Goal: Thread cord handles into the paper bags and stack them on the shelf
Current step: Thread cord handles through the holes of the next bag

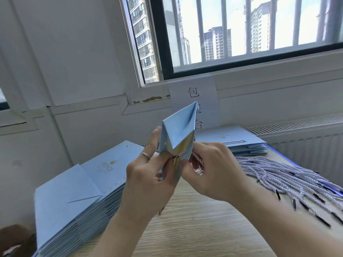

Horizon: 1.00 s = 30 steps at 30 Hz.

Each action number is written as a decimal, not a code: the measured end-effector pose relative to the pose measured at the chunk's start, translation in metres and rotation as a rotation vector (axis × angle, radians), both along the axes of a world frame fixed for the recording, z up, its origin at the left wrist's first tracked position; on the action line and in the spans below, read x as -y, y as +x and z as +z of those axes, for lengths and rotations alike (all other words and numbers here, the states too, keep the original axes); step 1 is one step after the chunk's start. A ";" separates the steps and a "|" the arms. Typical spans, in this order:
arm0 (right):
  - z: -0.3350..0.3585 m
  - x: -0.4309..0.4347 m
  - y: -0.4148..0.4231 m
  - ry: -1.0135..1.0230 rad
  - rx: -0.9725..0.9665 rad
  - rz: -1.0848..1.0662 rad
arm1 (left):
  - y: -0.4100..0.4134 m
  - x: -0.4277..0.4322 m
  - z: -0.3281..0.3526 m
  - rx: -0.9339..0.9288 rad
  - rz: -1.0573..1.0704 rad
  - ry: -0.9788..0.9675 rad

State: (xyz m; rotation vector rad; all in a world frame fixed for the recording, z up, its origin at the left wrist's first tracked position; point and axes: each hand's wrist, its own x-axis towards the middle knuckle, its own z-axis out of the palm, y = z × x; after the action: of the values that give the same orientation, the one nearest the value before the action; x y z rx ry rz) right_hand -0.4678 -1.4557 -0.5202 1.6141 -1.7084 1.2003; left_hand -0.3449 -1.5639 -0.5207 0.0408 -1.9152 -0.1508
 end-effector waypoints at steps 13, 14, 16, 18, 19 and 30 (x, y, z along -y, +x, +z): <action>-0.004 0.003 0.020 0.036 0.050 -0.133 | 0.014 0.002 -0.010 -0.107 0.057 0.108; -0.006 0.003 0.020 0.094 0.059 -0.140 | 0.015 0.002 -0.010 -0.118 0.069 0.131; -0.008 0.004 0.020 0.149 0.111 -0.103 | 0.016 0.004 -0.010 -0.142 0.079 0.159; -0.007 0.003 0.021 0.133 0.140 -0.059 | 0.017 0.007 -0.011 -0.122 0.092 0.147; -0.006 0.002 0.020 0.113 0.137 -0.053 | 0.017 0.010 -0.013 -0.080 0.110 0.131; -0.004 -0.002 0.015 0.065 0.153 -0.047 | 0.012 0.014 -0.027 0.243 0.253 0.287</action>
State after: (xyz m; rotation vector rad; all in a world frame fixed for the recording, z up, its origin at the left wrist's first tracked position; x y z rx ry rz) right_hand -0.4529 -1.4536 -0.5245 1.5451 -1.8872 1.2861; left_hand -0.3327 -1.5780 -0.5478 0.5123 -2.0962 -0.2573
